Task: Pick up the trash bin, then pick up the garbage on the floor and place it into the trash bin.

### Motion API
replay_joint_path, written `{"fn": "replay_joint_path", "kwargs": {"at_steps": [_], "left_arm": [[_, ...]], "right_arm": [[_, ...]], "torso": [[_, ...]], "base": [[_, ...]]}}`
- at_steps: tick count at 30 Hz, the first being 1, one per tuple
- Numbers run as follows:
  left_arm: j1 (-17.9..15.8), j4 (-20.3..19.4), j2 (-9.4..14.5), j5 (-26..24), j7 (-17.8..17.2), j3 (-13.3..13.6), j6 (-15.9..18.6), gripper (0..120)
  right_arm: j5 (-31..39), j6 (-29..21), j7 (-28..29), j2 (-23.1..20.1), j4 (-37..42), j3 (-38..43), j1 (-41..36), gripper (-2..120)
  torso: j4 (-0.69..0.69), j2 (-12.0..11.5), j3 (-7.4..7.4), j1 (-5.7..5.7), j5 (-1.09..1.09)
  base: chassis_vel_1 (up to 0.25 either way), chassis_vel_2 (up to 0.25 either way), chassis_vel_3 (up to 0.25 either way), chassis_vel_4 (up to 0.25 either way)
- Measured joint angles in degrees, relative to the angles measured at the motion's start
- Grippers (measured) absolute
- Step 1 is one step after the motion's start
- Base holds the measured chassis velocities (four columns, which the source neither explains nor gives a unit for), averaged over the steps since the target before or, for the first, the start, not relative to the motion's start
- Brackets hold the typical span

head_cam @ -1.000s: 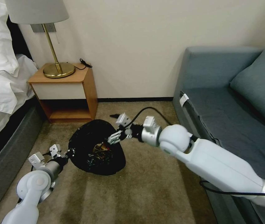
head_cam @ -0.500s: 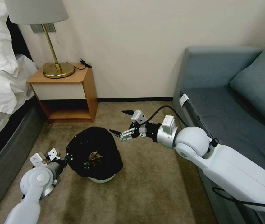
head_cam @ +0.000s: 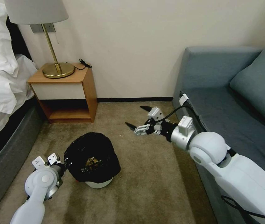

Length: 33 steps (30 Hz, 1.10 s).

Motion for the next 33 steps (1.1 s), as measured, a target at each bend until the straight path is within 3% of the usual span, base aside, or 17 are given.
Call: {"fn": "replay_joint_path", "kwargs": {"at_steps": [5, 10, 11, 29, 33], "left_arm": [[0.1, 0.0, -0.2, 0.4, 0.5, -0.3, -0.2, 3], [0.2, 0.0, -0.4, 0.5, 0.6, -0.4, -0.4, 3], [0.4, 0.0, -0.6, 0.9, 1.0, -0.5, -0.5, 3], [0.7, -0.2, -1.4, 1.8, 2.1, -0.1, -1.2, 3], [1.3, -1.0, -1.2, 1.7, 3.4, -0.2, -1.0, 14]], "right_arm": [[4.3, -4.2, 6.2, -1.5, 3.5, 3.2, -3.0, 100], [5.8, -5.5, 7.7, -1.8, 4.6, 5.1, -5.5, 100], [6.9, -6.3, 9.0, -1.8, 6.0, 7.6, -9.0, 100], [1.5, -5.7, 7.5, 2.8, 12.1, 22.7, -27.3, 100], [0.1, -5.2, 6.1, 3.3, 13.3, 24.8, -30.8, 100]], "torso": [[0.0, 0.0, 0.0, 0.0, -0.01], [-0.01, 0.0, 0.0, 0.0, -0.01], [-0.01, 0.0, 0.0, 0.0, 0.0], [-0.01, 0.0, 0.0, 0.0, -0.01], [-0.01, 0.0, 0.0, 0.0, -0.03]], "base": [[0.0, 0.0, 0.0, 0.0], [0.0, 0.0, 0.0, 0.0], [0.0, 0.0, 0.0, 0.0], [0.0, 0.0, 0.0, 0.0], [0.0, 0.0, 0.0, 0.0]]}}
